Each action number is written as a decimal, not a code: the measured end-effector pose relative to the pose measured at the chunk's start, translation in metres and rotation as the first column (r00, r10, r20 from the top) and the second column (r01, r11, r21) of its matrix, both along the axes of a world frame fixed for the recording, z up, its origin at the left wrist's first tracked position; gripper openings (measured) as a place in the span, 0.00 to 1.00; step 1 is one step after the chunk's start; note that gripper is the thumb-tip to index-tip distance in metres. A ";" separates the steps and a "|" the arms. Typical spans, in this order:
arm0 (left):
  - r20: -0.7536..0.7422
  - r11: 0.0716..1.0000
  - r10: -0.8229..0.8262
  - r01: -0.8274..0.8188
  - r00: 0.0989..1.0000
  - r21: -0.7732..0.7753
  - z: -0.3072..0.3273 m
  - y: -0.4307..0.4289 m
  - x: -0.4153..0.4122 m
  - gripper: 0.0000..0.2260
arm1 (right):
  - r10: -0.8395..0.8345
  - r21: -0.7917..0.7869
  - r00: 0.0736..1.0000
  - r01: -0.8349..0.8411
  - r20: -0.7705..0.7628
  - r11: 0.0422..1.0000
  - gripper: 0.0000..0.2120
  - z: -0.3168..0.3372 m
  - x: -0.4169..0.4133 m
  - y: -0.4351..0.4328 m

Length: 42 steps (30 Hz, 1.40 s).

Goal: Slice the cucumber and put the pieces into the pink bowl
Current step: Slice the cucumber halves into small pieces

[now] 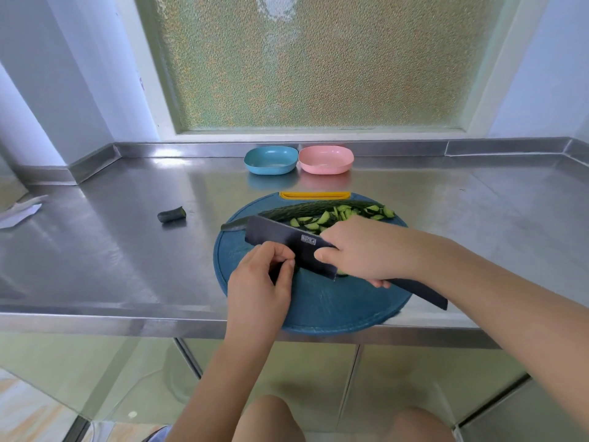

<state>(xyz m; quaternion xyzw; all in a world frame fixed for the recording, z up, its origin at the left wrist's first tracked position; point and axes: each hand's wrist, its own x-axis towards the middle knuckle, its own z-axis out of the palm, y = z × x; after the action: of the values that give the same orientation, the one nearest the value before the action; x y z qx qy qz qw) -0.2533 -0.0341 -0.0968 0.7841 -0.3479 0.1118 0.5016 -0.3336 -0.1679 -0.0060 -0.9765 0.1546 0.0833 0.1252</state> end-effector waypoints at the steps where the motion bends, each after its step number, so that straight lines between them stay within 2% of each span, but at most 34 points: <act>1: 0.005 1.000 0.003 -0.003 1.000 -0.001 0.000 0.000 0.000 0.06 | 0.001 -0.016 1.000 -0.001 0.004 1.000 0.15 -0.004 0.001 0.003; 5: -0.001 1.000 0.016 -0.016 1.000 -0.017 0.000 0.000 -0.002 0.05 | -0.064 -0.031 0.993 0.068 0.101 0.997 0.16 -0.024 -0.003 0.012; 8: -0.015 0.999 0.021 -0.022 1.000 -0.036 0.001 0.000 -0.003 0.06 | -0.175 0.062 0.978 0.169 0.114 0.984 0.15 -0.028 -0.008 0.013; 10: -0.022 0.999 0.026 -0.027 0.999 -0.035 0.001 0.000 -0.003 0.05 | -0.190 0.120 0.977 0.178 0.095 0.977 0.14 -0.027 -0.010 0.011; 17: -0.048 0.999 0.030 -0.031 0.998 -0.038 0.001 0.001 -0.003 0.06 | -0.190 0.184 0.973 0.164 0.132 0.969 0.14 -0.017 -0.017 0.001; 25: -0.068 1.000 0.010 -0.012 0.998 -0.027 0.002 0.002 -0.002 0.07 | -0.112 0.155 0.989 0.096 0.100 0.983 0.16 -0.003 -0.013 0.002; 42: -0.054 0.999 0.028 -0.030 0.998 -0.032 0.002 0.002 -0.003 0.06 | -0.074 0.111 0.992 0.062 0.105 0.992 0.15 -0.001 -0.015 -0.005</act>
<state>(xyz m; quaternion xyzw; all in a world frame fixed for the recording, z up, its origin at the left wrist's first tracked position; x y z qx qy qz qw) -0.2568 -0.0319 -0.0948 0.7835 -0.3210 0.1037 0.5219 -0.3487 -0.1727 -0.0072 -0.9656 0.1761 0.0339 0.1883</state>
